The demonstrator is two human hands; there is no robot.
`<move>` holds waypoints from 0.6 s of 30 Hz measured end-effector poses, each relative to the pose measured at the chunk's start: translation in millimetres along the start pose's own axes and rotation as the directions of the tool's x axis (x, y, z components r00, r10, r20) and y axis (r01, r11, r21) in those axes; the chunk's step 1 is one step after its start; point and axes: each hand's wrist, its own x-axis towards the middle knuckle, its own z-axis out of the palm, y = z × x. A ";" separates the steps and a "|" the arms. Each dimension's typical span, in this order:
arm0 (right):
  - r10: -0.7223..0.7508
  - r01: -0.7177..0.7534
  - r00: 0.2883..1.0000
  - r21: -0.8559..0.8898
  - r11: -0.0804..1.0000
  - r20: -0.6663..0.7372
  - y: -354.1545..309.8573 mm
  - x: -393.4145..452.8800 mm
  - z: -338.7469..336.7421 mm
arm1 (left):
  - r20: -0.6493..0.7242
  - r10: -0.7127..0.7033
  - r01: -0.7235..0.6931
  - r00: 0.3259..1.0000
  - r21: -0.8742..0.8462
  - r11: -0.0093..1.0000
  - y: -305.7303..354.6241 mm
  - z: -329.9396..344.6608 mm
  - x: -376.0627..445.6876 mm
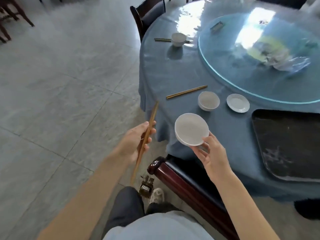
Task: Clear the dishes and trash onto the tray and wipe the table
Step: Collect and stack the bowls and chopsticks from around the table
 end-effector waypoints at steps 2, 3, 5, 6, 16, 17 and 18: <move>-0.035 0.036 0.998 0.020 0.999 -0.056 -11.0 9.8 6.8 | 0.058 -0.046 0.043 0.997 0.049 0.998 17.8 10.3 28.8; -0.049 0.052 0.995 0.030 0.998 -0.091 -15.9 15.1 10.0 | 0.085 -0.069 0.062 0.994 0.079 0.995 26.3 15.4 42.0; -0.068 0.079 0.983 0.058 0.995 -0.172 -24.3 28.8 15.8 | 0.135 -0.088 0.066 0.987 0.156 0.986 42.4 25.1 73.2; -0.070 0.089 0.974 0.077 0.993 -0.217 -28.9 37.0 19.3 | 0.155 -0.085 0.051 0.984 0.211 0.976 51.0 30.2 89.9; -0.076 0.232 0.772 0.168 0.958 -0.631 -62.9 160.9 50.9 | 0.377 0.068 -0.332 0.924 0.699 0.634 115.3 98.8 299.2; -0.071 0.237 0.749 0.166 0.957 -0.659 -65.4 174.1 53.4 | 0.400 0.085 -0.380 0.912 0.750 0.542 119.6 104.5 317.4; -0.061 0.233 0.727 0.162 0.959 -0.684 -67.5 186.7 55.8 | 0.423 0.097 -0.420 0.901 0.794 0.439 123.5 110.2 333.1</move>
